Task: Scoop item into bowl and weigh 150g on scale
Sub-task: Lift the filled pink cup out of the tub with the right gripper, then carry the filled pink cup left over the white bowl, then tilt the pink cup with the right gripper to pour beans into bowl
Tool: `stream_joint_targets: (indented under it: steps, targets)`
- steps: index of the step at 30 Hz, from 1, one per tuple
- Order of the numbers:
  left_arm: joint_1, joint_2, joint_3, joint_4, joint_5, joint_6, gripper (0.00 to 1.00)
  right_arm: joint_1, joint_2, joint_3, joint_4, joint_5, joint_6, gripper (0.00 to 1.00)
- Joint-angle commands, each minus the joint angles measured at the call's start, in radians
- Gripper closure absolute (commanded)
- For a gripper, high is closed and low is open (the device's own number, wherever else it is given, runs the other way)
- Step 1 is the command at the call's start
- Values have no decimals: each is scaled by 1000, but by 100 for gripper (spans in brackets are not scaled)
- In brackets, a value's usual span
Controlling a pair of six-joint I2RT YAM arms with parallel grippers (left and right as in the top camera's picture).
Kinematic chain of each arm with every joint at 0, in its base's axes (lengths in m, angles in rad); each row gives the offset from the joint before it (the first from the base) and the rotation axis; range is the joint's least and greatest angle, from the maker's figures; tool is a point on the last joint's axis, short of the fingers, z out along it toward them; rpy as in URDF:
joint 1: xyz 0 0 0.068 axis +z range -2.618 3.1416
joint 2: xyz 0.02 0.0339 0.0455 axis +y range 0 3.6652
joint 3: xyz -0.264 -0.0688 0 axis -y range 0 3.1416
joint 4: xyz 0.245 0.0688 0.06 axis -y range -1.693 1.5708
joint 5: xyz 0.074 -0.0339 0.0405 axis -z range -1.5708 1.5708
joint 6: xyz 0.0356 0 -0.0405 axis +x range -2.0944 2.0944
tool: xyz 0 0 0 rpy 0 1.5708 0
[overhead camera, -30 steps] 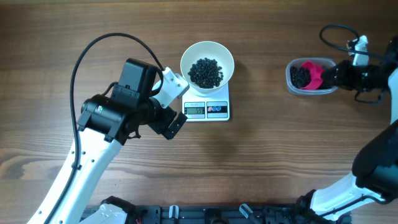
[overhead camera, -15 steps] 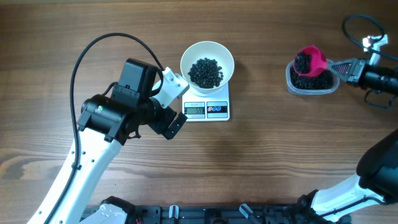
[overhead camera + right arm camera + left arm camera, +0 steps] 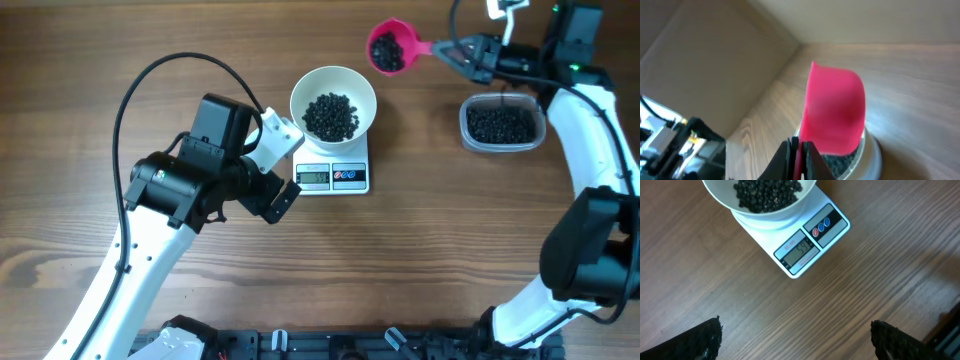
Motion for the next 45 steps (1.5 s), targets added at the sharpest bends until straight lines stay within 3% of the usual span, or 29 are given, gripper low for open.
stream_joint_targets:
  steps: [1, 6, 10, 22, 26, 29, 45]
  targets:
    - [6, -5, -6, 0, 15, 20, 0, 69, 12, 14, 29, 57, 37, 96]
    - [6, -5, -6, 0, 15, 20, 0, 163, 12, 14, 24, 178, -118, 96]
    - [6, -6, -6, 0, 15, 20, 0, 221, 12, 14, 2, 220, -345, 96]
    - [6, -5, -6, 0, 15, 20, 0, 223, 12, 14, -77, 239, -895, 96]
    - [6, -5, -6, 0, 15, 20, 0, 244, 12, 14, -68, 286, -1002, 96]
    - [6, -5, -6, 0, 15, 20, 0, 286, 12, 14, -69, 324, -1077, 96]
    - [6, -6, -6, 0, 15, 20, 0, 317, 12, 14, -114, 501, -1085, 96]
